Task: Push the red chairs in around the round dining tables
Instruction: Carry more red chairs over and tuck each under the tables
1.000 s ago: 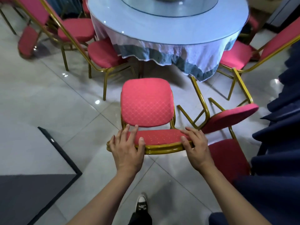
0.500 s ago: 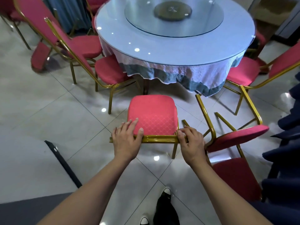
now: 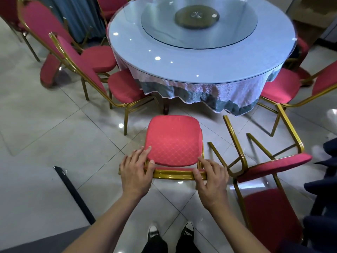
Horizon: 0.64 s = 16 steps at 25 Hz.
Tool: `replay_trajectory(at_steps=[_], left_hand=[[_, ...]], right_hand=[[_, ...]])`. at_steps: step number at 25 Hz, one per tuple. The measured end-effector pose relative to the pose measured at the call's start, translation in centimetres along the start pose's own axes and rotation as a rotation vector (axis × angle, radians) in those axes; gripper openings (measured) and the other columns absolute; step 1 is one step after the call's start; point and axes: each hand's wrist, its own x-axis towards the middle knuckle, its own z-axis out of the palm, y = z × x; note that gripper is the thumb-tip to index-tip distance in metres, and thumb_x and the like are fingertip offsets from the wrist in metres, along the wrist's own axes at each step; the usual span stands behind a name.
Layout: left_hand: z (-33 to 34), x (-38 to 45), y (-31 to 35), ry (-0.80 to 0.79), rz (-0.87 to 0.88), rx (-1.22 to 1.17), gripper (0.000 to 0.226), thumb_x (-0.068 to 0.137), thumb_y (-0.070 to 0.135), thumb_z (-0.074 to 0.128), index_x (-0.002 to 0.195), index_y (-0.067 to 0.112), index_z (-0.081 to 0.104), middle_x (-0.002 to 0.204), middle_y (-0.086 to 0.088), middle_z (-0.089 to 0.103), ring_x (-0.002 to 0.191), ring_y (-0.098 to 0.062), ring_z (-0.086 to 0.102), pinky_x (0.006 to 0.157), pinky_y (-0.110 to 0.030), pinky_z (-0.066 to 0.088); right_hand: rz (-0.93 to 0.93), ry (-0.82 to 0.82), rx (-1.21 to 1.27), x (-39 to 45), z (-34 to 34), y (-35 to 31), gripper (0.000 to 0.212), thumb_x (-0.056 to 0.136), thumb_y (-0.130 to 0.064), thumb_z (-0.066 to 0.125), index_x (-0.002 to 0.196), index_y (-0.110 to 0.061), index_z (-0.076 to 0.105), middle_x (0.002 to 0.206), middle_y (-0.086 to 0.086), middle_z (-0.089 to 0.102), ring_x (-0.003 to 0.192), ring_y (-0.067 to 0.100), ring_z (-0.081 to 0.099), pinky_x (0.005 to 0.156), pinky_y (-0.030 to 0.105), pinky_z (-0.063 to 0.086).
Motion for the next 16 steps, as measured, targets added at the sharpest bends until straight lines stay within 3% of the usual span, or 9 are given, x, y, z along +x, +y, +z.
replay_trajectory(at_steps=[6,14,16], left_hand=[[-0.8,4.7,-2.5,-0.029,0.046,0.037,0.062,0.097,0.057,0.019,0.148,0.036,0.048,0.150,0.003,0.051,0.140,-0.017,0.042,0.118,-0.050,0.024],[-2.0,14.1,-5.5,-0.081,0.140,0.052,0.062,0.098,0.058,0.017,0.149,0.038,0.045,0.152,0.004,0.049,0.142,-0.018,0.040,0.117,-0.052,0.024],[-2.0,16.0,-5.9,-0.086,0.161,0.040,0.061,0.098,0.057,0.019,0.150,0.037,0.045,0.151,0.004,0.050,0.142,-0.018,0.039,0.116,-0.052,0.025]], right_hand=[[0.066,0.017,-0.005,2.4,2.4,-2.7,0.060,0.094,-0.069,0.035,0.128,-0.028,0.063,0.129,-0.004,0.057,0.128,0.019,0.044,0.116,0.062,0.022],[0.173,0.018,-0.023,7.6,5.8,-7.2,0.061,0.093,-0.073,0.030,0.127,-0.031,0.060,0.131,-0.007,0.054,0.132,0.016,0.040,0.123,0.057,0.013],[0.192,0.031,-0.021,8.9,6.4,-8.0,0.062,0.093,-0.073,0.030,0.126,-0.031,0.060,0.131,-0.007,0.054,0.131,0.015,0.038,0.120,0.058,0.016]])
